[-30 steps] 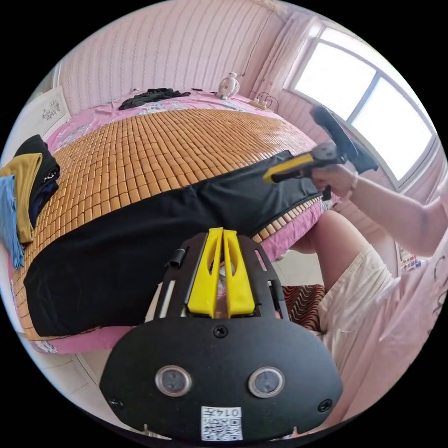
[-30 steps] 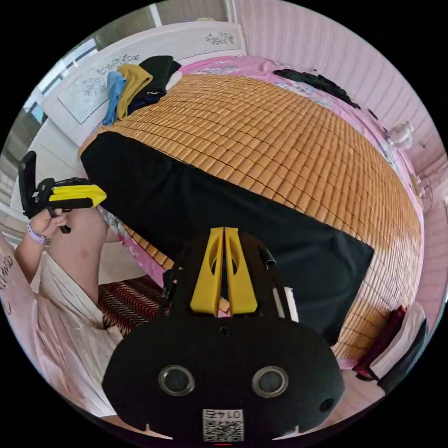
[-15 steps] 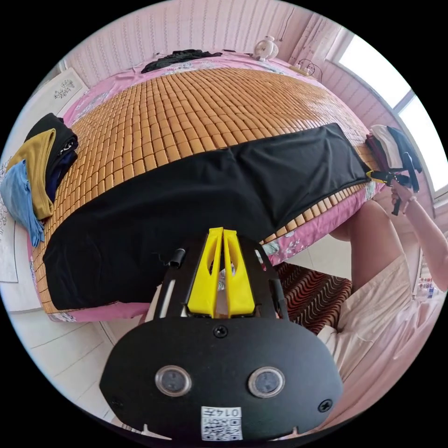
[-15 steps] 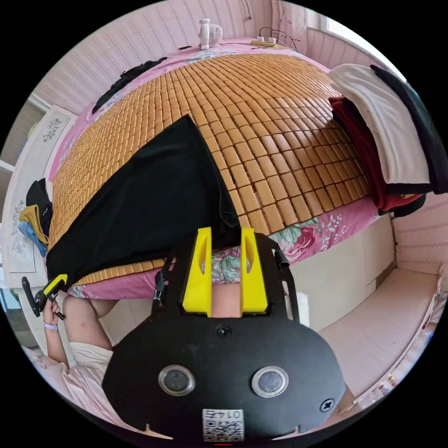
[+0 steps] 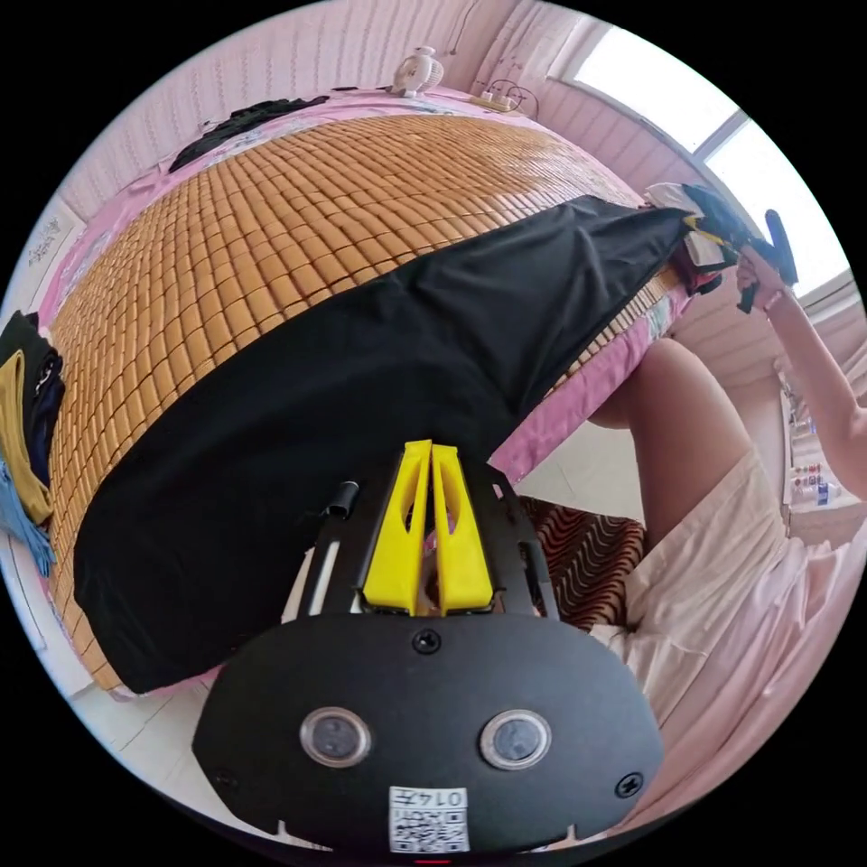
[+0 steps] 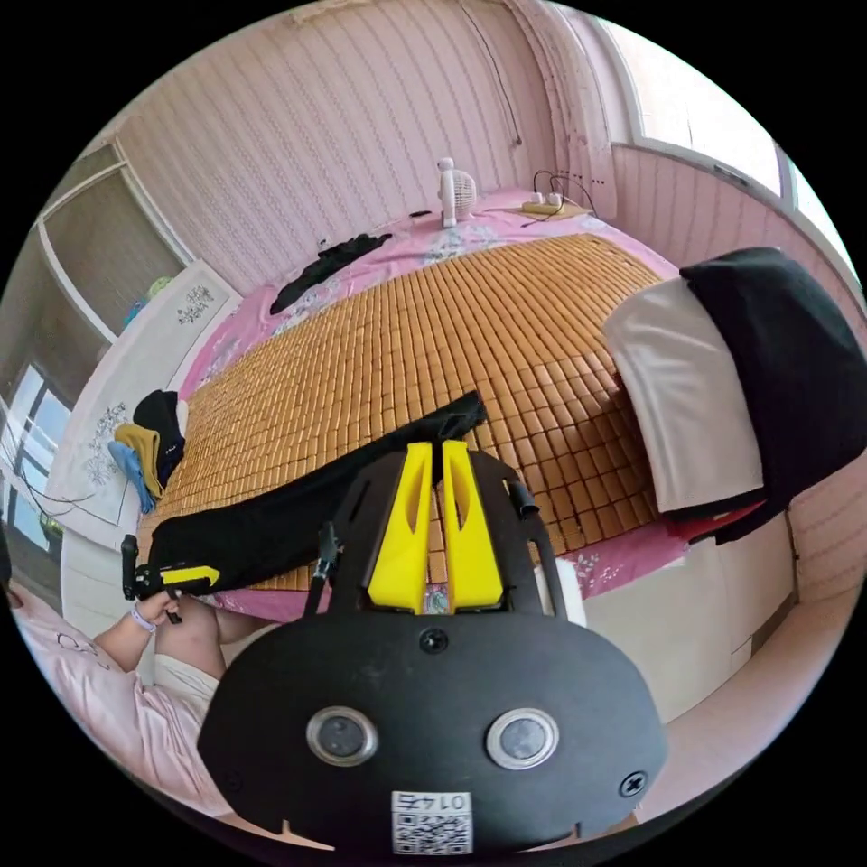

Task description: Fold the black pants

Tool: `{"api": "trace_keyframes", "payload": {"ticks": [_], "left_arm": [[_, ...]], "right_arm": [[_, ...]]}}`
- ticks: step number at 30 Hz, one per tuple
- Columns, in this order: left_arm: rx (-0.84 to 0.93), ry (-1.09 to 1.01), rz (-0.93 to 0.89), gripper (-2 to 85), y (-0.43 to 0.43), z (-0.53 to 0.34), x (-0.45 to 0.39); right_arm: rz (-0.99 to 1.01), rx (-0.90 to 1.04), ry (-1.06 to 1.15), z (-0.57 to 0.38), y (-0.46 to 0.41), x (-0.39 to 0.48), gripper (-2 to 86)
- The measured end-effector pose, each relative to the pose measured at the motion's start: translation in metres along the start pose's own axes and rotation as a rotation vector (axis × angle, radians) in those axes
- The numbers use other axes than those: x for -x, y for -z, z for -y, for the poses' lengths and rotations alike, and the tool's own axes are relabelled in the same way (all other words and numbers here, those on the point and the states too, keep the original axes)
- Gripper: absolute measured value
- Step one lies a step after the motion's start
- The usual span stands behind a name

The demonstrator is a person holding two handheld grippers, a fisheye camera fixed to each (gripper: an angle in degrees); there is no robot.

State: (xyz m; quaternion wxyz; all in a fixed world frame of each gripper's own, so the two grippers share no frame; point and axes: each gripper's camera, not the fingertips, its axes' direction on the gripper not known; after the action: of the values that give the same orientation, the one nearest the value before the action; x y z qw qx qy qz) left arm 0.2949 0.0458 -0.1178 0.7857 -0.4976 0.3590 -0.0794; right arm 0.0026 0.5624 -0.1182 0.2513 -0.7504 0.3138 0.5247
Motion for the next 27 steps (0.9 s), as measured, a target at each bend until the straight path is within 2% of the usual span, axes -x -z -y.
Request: {"api": "trace_keyframes", "payload": {"ticks": [2,6,9,11,13,15,17,19,23,27], "left_arm": [[-0.037,-0.030,-0.057,-1.0,-0.009,0.016,-0.014],[-0.150,-0.065,-0.268,-1.0,-0.014,0.053,-0.034],[-0.286,-0.024,-0.354,-1.0,0.018,0.046,-0.018],[-0.338,0.024,-0.344,-1.0,0.040,0.026,0.001],[-0.375,0.095,-0.310,-1.0,0.061,-0.005,0.027],[-0.382,0.229,-0.260,-1.0,0.083,-0.053,0.065],[-0.386,0.331,-0.230,-0.9,0.097,-0.088,0.090],[-0.378,0.414,-0.197,-0.9,0.108,-0.118,0.109],[-0.368,0.489,-0.148,-0.1,0.116,-0.148,0.123],[-0.384,0.434,-0.166,4.9,0.100,-0.132,0.111]], "right_arm": [[0.040,-0.162,0.074,0.018,0.047,0.026,1.2],[0.144,-0.298,0.305,0.034,0.090,0.102,1.3],[0.312,-0.241,0.567,0.029,0.086,0.188,1.7],[0.500,-0.103,0.772,0.005,0.053,0.260,2.2],[0.639,0.050,0.864,-0.024,0.012,0.310,3.0],[0.723,0.244,0.889,-0.061,-0.043,0.349,4.5],[0.726,0.526,0.859,-0.113,-0.115,0.377,6.9],[0.689,0.651,0.850,-0.141,-0.144,0.386,7.8],[0.701,0.612,0.741,-0.147,-0.159,0.395,7.9],[0.646,0.485,0.759,-0.128,-0.167,0.420,8.1]]}}
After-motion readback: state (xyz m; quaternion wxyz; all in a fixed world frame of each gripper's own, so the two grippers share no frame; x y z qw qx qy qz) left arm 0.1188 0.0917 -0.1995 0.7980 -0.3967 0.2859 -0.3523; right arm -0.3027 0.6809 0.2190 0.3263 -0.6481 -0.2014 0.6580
